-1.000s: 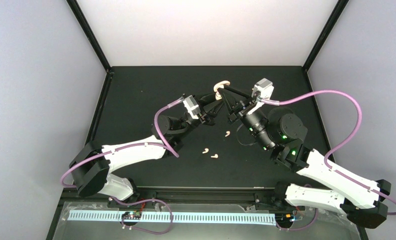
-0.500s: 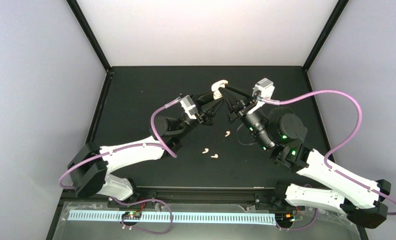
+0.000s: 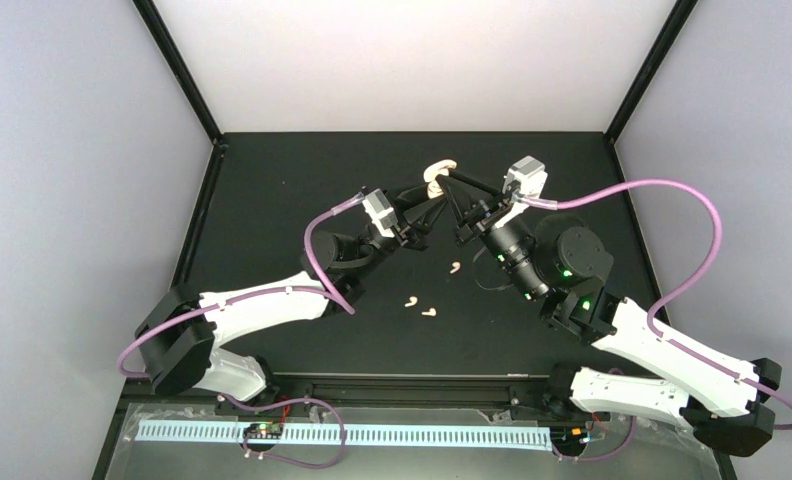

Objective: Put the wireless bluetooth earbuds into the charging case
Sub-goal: Place the earbud in the charging case.

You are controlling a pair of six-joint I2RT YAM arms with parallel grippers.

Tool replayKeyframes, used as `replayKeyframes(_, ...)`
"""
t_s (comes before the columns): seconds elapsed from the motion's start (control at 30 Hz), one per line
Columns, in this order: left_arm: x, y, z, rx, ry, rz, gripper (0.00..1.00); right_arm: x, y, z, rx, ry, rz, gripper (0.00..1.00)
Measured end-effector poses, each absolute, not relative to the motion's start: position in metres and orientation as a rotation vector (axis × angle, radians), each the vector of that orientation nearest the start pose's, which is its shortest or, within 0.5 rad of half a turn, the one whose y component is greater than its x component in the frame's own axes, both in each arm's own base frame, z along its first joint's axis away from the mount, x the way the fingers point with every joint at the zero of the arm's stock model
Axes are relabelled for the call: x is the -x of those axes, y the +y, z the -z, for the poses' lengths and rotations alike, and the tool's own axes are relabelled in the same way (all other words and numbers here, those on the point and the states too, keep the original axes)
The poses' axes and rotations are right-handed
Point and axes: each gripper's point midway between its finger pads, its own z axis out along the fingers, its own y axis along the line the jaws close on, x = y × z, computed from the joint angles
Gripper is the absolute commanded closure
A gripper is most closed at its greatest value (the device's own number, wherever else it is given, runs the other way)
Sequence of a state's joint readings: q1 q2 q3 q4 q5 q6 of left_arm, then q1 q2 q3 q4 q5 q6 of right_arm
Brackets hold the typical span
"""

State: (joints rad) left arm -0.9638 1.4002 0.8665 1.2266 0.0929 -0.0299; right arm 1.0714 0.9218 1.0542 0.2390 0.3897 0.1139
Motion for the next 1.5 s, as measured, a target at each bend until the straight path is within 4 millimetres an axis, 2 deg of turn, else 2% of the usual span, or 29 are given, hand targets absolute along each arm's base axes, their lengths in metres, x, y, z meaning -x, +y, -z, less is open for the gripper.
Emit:
replayKeyframes(0.9, -0.219, -0.3468, -0.4514, -0.529, 0.789, 0.936, 0.98, -0.2084, 0.2478, -0.4913, 0.264, 1.287, -0.801, 0.9)
replayKeyframes(1.5, -0.217, -0.3456, -0.4537, -0.532, 0.781, 0.937, 0.98, -0.2054, 0.2423, -0.4931, 0.253, 1.289, -0.815, 0.9)
